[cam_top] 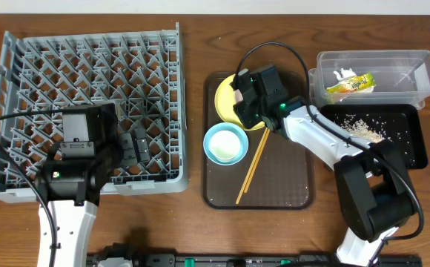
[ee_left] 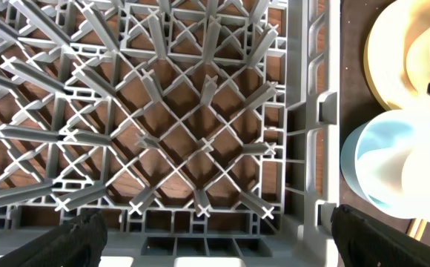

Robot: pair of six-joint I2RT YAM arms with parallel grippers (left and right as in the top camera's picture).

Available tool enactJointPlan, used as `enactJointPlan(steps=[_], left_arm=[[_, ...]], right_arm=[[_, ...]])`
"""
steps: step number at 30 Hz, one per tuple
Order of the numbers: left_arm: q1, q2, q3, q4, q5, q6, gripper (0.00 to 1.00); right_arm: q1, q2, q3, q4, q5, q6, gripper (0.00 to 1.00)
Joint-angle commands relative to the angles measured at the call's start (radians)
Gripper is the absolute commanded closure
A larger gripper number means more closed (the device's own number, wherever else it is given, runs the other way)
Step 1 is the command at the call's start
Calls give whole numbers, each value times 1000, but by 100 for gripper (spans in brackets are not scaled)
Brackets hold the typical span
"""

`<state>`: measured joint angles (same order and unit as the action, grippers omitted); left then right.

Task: Sort waste into correct bins and load items into the dishwasher rack
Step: 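Carry the empty white bowl back and set it on the yellow plate, then lift the white bowl with right gripper toward the left gripper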

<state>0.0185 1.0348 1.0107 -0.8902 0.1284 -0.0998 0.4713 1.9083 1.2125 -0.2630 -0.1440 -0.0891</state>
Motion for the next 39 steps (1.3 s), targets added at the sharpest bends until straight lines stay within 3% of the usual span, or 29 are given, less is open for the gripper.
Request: enactJointPlan(steps=[1,7,10,14,29,32,39], left_arm=[[-2,3,25,11,3,13,2],[-2,4,25,65,85,13,2],[-2,4,25,72,84,13,2],[-2,6,25,74,81,13,2],[-2,43,25,61,82,13,2],[-2,43,25,61,82,13,2],[-2,43,25,62,118,13,2]], right_arm=[[14,-84,26,-39,-22,-5,41],[-19,-257,26,-177,-30,31,34],[-33,-312,26,-235,-146,40,45],[-18,-314,25,-293,-278,40,49],[64,-63,17,-347,-271,183,81],[59,-68,20,-338,-272,187,94],[-29,-167,69,-353,-285,227,99]])
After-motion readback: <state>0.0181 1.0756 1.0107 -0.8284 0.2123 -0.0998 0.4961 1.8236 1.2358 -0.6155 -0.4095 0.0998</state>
